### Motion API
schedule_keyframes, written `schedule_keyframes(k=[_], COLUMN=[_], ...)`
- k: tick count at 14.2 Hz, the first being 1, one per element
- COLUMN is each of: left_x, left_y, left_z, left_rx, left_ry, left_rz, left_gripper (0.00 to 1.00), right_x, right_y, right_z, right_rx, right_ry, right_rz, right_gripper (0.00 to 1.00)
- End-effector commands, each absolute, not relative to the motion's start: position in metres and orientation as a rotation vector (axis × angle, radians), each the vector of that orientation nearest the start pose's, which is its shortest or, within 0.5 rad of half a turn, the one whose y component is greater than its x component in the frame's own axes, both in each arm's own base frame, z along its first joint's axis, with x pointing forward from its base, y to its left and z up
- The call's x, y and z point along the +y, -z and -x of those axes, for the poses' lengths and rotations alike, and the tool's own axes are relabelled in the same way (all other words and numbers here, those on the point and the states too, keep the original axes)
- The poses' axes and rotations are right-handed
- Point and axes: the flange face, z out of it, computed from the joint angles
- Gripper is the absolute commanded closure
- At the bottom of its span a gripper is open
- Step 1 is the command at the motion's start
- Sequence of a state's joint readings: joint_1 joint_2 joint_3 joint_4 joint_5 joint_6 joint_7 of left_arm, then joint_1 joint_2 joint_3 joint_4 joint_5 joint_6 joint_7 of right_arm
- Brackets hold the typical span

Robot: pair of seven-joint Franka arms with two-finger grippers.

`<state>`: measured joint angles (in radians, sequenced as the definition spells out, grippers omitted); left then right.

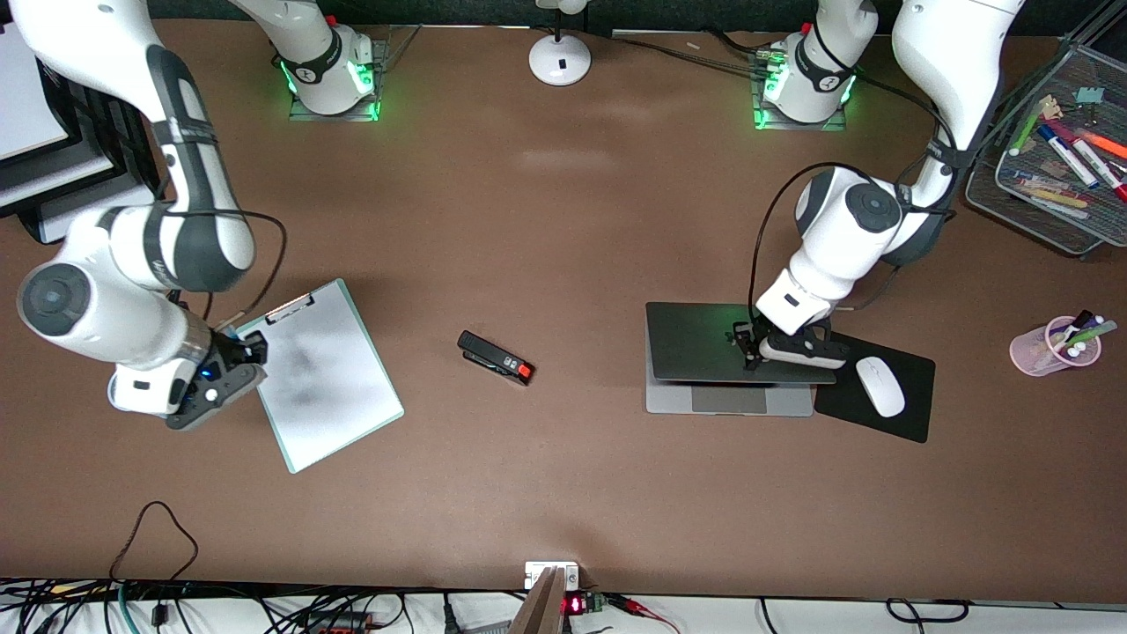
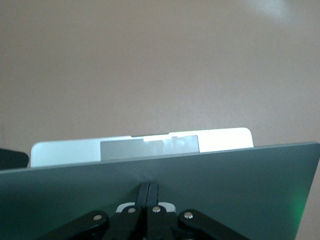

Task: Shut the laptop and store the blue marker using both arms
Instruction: 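Push the laptop lid shut with the left gripper while the right gripper carries the marker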

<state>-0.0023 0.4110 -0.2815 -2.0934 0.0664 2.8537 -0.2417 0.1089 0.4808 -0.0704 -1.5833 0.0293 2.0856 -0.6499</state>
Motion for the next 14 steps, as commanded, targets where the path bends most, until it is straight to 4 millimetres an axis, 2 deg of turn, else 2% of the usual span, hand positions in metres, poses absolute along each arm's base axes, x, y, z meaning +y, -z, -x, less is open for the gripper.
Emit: schedule_keyframes(k=[1,3,5,7,10,12,14], left_x=[-0.171,-0.170,-0.170,-0.173,-0.174,-0.175,-0.167], left_y=[-0.248,-0.230,-0.223,-0.223,-0.207,-0.196,-0.190], left_z=[-0.606,-0.608,-0.613,-0.619,-0.627,-0.631,-0.637], left_rx=[0.146,0.137,0.130,0.167,0.170,0.223,0.250], left_ry=[0.593,0.592,0.593,0.615,0.603,0.598,0.617], left_rz=[3.260,3.269,3.270,3.259,3.264,3.249,3.228], left_gripper=[1.00,1.00,1.00,1.00,1.00,1.00,1.00], right_x=[0.022,0.012,-0.005,-0.021,-0.044,-0.058,-0.079], right_y=[-0.394,-0.409,-0.421,-0.425,-0.434,-0.447,-0.448], right_z=[-0.679,-0.677,-0.676,-0.675,-0.672,-0.675,-0.676], right_rx=[-1.108,-1.160,-1.185,-1.252,-1.321,-1.367,-1.427], right_ry=[0.057,0.084,0.142,0.171,0.193,0.280,0.358], right_rz=[2.936,2.915,2.858,2.810,2.751,2.676,2.586], right_gripper=[1.00,1.00,1.00,1.00,1.00,1.00,1.00])
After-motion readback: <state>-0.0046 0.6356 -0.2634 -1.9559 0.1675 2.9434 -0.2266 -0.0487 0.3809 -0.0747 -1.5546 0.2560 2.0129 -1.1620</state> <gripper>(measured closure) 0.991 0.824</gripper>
